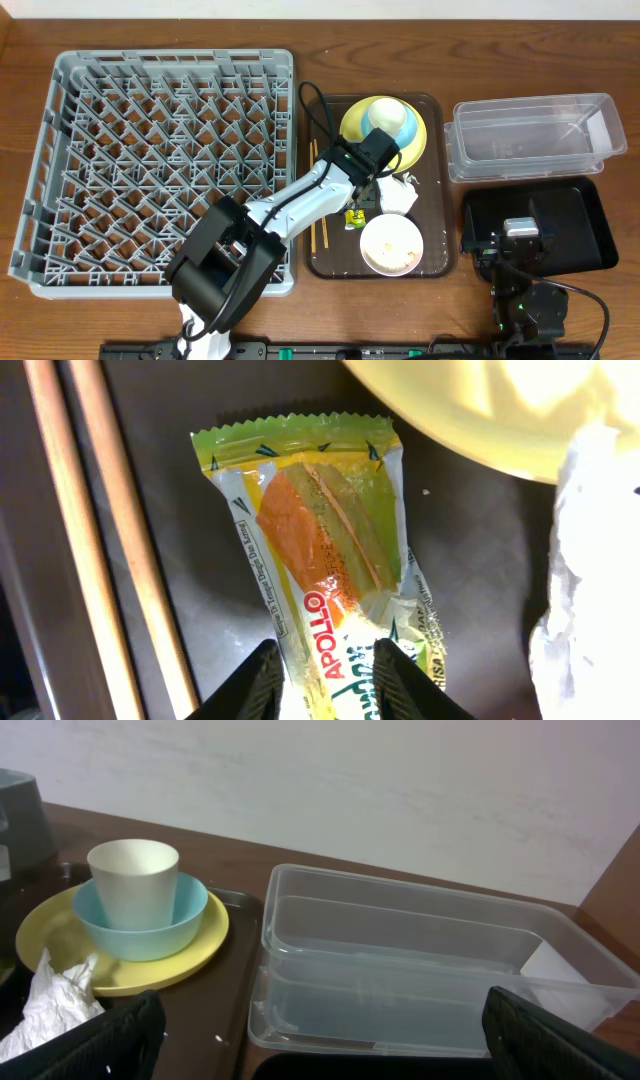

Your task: Sort waste into correct bins and load items into the dishwasher rack

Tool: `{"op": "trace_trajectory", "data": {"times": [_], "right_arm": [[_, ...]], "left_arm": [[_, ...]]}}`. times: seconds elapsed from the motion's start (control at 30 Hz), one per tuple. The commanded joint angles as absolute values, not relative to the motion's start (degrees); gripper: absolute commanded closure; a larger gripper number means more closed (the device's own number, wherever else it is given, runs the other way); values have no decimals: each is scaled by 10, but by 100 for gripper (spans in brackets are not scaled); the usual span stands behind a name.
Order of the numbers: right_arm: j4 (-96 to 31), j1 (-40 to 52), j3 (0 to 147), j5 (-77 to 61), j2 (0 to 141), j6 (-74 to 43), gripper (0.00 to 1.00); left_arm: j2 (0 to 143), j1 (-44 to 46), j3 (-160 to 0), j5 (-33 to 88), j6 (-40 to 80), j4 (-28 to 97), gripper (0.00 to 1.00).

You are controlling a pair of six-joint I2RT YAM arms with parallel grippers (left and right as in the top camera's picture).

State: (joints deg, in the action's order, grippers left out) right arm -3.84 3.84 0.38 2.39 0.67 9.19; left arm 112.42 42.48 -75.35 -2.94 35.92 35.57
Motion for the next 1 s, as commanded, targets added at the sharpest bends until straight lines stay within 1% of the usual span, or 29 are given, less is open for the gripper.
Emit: {"op": "trace_trajectory", "data": {"times": [0.0,0.3,0.47,0.6,0.67,0.7,0.73,0.97], "right_arm": [[-40,42,3,30,4,82,1],[-40,42,3,30,4,82,1],[-40,42,3,30,4,82,1],[-40,42,3,30,4,82,1],[-40,42,3,30,4,82,1],[-40,42,3,30,4,82,1],[-40,42,3,30,4,82,1],[-40,42,3,30,4,82,1]], "left_arm": [[1126,422,-751,-42,348,358,63],[1080,380,-752,-56,346,377,63],[1070,377,-752,-56,339,395,64],[1075,377,-742,-92,339,410,65],[1075,377,-729,-107,339,401,65],[1075,377,-721,-109,339,394,69],[1075,377,-714,-108,339,386,70],[1075,377,-659,-104,339,319,70]]}}
